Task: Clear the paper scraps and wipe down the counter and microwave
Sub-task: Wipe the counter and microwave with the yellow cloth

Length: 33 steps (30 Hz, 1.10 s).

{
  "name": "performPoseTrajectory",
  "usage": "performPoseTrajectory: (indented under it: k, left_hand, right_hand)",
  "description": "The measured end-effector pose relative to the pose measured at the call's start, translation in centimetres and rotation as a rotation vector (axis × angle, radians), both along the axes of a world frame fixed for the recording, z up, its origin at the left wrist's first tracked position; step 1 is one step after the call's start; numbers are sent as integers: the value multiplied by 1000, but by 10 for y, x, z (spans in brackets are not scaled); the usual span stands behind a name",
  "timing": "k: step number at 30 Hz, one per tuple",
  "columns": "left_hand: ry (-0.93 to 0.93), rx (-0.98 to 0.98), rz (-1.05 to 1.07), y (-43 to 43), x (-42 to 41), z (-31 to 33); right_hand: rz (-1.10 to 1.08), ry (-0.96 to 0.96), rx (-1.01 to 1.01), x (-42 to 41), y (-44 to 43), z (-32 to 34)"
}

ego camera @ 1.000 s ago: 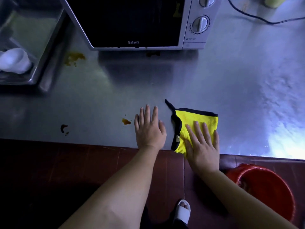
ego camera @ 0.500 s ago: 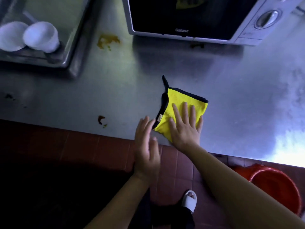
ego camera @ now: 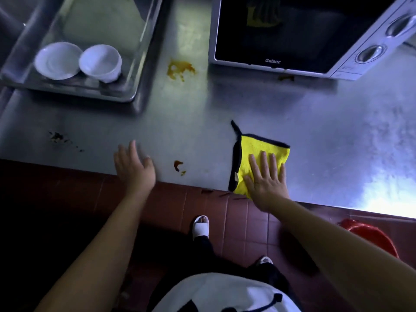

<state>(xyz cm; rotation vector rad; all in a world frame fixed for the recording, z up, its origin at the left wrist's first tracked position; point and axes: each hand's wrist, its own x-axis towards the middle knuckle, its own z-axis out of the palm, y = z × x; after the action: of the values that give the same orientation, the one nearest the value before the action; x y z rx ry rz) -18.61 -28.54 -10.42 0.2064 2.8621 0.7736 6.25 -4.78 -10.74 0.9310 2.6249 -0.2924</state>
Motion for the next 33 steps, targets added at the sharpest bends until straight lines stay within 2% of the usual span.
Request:
performPoseTrajectory:
  k: [5, 7, 11, 13, 16, 19, 21, 22, 23, 25, 27, 32, 33]
  left_hand:
    - [-78, -250, -24, -21, -43, -17]
    - [-110, -325, -61, -20, -45, -24]
    - [-328, -411, -179, -24, -67, -27]
    - [-402, -434, -228, -26, -73, -25]
    - [-442, -418, -253, -25, -74, -22]
    - [-455, -416, -249, -23, -73, -20]
    - [-458, -414, -252, -23, -72, -19]
    - [-461, -412, -257, -22, -72, -18]
    - [-463, -413, -262, -22, -71, -17]
    - [-470, -420, -267, -22, -72, -17]
    - [-474, -426, -267, -22, -73, -16]
    - [-483, -381, -274, -25, -73, -12]
    - [-490, -370, -277, -25, -73, -11]
  right_hand:
    - [-77, -36, 25, 10, -22, 5]
    - [-47, -10, 71, 6, -24, 8]
    - [0, 56, 112, -12, -23, 10]
    - [-26, 113, 67, -39, -26, 8]
    - [-190, 328, -133, -97, -35, 6]
    - [-363, 505, -460, -153, -49, 15]
    - [-306, 546, -663, -174, -72, 19]
    - [-217, 525, -689, -181, -85, 18]
    - [-94, 468, -644, -182, -99, 15]
    - [190, 256, -374, -178, -122, 3]
    - [345, 118, -139, -171, -132, -4]
    - [551, 152, -13, -146, -92, -10]
    - [531, 143, 4, -136, -74, -11]
